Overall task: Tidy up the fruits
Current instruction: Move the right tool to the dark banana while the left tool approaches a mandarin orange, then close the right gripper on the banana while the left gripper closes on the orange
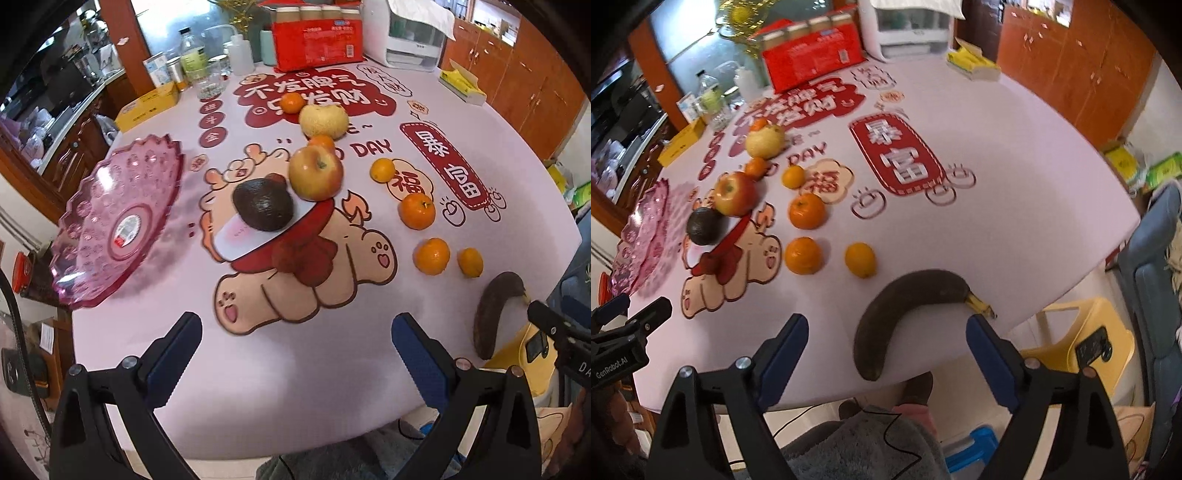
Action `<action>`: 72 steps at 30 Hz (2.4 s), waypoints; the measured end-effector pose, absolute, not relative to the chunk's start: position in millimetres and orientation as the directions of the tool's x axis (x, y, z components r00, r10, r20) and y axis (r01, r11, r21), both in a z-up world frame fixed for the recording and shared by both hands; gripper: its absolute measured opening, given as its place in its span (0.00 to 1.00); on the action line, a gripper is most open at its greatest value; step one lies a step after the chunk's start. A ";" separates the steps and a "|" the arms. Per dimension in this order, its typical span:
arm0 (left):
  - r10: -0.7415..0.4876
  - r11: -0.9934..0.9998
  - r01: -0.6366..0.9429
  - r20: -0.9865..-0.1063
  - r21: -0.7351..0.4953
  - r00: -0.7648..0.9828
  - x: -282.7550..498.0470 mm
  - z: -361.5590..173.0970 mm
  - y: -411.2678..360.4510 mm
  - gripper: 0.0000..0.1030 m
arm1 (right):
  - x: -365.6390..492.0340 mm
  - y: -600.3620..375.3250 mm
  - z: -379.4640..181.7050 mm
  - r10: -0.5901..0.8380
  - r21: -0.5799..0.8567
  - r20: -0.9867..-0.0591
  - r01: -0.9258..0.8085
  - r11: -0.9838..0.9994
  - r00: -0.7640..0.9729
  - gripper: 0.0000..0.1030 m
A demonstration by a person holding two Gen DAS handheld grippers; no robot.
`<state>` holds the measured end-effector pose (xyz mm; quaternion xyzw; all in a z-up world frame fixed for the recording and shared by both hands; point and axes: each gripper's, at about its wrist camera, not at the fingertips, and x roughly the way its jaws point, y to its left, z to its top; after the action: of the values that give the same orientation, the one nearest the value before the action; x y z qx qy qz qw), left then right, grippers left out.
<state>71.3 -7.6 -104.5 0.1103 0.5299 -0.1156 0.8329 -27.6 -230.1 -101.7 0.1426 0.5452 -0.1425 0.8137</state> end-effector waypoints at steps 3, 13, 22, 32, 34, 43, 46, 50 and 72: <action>-0.094 0.940 0.337 -0.906 0.056 0.413 78.0 -115.6 -21.5 0.99 | -25.2 -237.2 -120.1 -0.045 0.101 -0.943 0.410 0.907 0.331 0.80; -0.127 0.920 0.392 -0.924 0.027 0.361 94.7 -141.7 -59.0 0.99 | -7.6 -258.4 -168.6 0.092 0.229 -0.952 0.480 0.847 0.291 0.79; -0.129 0.920 0.392 -0.932 0.015 0.339 109.2 -153.4 -72.7 0.99 | 12.2 -264.0 -187.9 0.079 0.197 -0.966 0.507 0.839 0.245 0.70; -0.165 0.913 0.406 -0.939 -0.030 0.302 119.6 -163.8 -95.1 0.99 | 20.6 -242.0 -192.3 -0.098 -0.002 -0.968 0.383 0.924 0.232 0.56; -0.169 0.908 0.417 -0.943 -0.036 0.287 118.9 -167.8 -101.9 0.99 | 20.8 -243.2 -192.1 -0.099 -0.003 -0.964 0.363 0.932 0.247 0.53; -0.227 0.896 0.425 -0.954 -0.125 0.198 122.8 -187.7 -125.1 0.87 | 23.0 -245.7 -188.8 -0.064 0.018 -0.961 0.291 0.957 0.269 0.43; -0.248 0.896 0.415 -0.955 -0.161 0.164 124.7 -195.1 -129.2 0.77 | 23.9 -246.8 -188.0 -0.048 0.027 -0.962 0.268 0.963 0.270 0.41; -0.305 0.875 0.429 -0.944 -0.223 0.130 123.0 -198.8 -136.0 0.56 | 24.0 -246.6 -187.1 -0.023 0.046 -0.962 0.246 0.968 0.271 0.36; -0.356 0.889 0.380 -0.908 -0.257 0.220 118.9 -149.0 -100.3 0.34 | 34.5 -263.6 -130.8 0.165 0.223 -0.909 0.111 0.969 0.383 0.31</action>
<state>118.9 -100.3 -149.0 0.0103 0.5784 -0.2357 0.7809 34.5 -263.6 -130.8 0.1243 0.5550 0.0167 0.8223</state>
